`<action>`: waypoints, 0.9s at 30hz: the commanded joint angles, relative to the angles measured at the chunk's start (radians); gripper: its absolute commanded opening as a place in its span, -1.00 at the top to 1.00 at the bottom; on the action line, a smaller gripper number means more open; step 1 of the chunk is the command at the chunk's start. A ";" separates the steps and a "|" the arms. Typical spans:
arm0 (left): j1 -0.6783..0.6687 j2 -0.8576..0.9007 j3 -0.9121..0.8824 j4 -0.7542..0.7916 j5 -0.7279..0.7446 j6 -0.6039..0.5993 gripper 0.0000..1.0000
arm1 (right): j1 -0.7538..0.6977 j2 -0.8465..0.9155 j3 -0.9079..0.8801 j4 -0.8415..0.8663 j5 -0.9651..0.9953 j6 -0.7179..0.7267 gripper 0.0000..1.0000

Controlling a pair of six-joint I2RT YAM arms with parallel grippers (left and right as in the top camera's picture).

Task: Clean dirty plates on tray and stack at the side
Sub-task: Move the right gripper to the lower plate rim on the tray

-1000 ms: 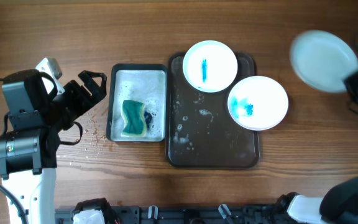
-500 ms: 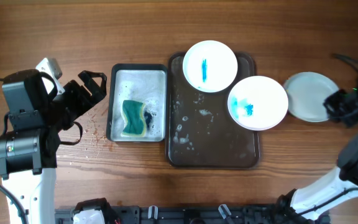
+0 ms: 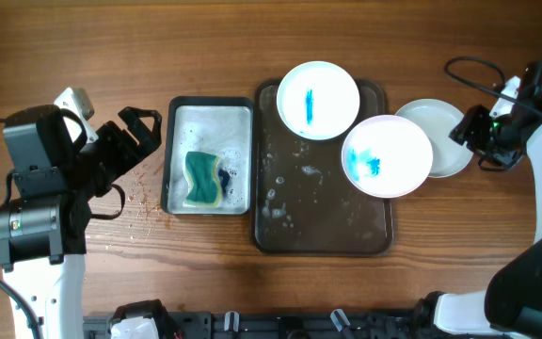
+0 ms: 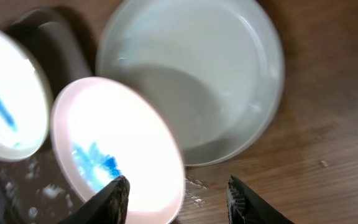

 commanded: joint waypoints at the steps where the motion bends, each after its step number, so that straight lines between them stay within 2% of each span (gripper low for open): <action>1: 0.005 -0.004 0.013 0.002 0.016 0.005 -1.00 | 0.002 0.025 -0.125 0.054 -0.110 -0.097 -0.08; 4: 0.005 -0.004 0.013 0.002 0.016 0.005 -1.00 | 0.022 0.035 -0.237 0.169 -0.176 -0.117 -0.12; 6: 0.005 -0.004 0.013 0.002 0.016 0.005 -1.00 | 0.042 0.035 -0.295 0.243 -0.161 -0.055 -0.04; 8: 0.005 -0.004 0.013 0.002 0.016 0.005 -1.00 | 0.063 0.035 -0.333 0.291 -0.112 0.003 0.17; 10: 0.005 -0.004 0.013 0.002 0.016 0.005 -1.00 | 0.091 0.035 -0.348 0.320 -0.029 0.013 0.63; 12: 0.005 -0.004 0.013 0.002 0.016 0.005 -1.00 | 0.101 0.028 -0.335 0.315 0.024 0.014 0.91; 19: 0.005 -0.004 0.013 0.002 0.016 0.005 -1.00 | 0.115 -0.161 -0.175 0.090 0.018 0.036 0.91; 22: 0.005 -0.004 0.013 0.002 0.016 0.005 -1.00 | 0.211 -0.287 -0.177 0.021 -0.021 0.043 0.92; 25: 0.005 -0.004 0.013 0.002 0.016 0.005 -1.00 | 0.379 -0.278 -0.240 0.012 -0.020 0.172 0.91; 27: 0.005 -0.004 0.013 0.002 0.016 0.005 -1.00 | 0.489 -0.241 -0.359 0.109 0.002 0.331 0.91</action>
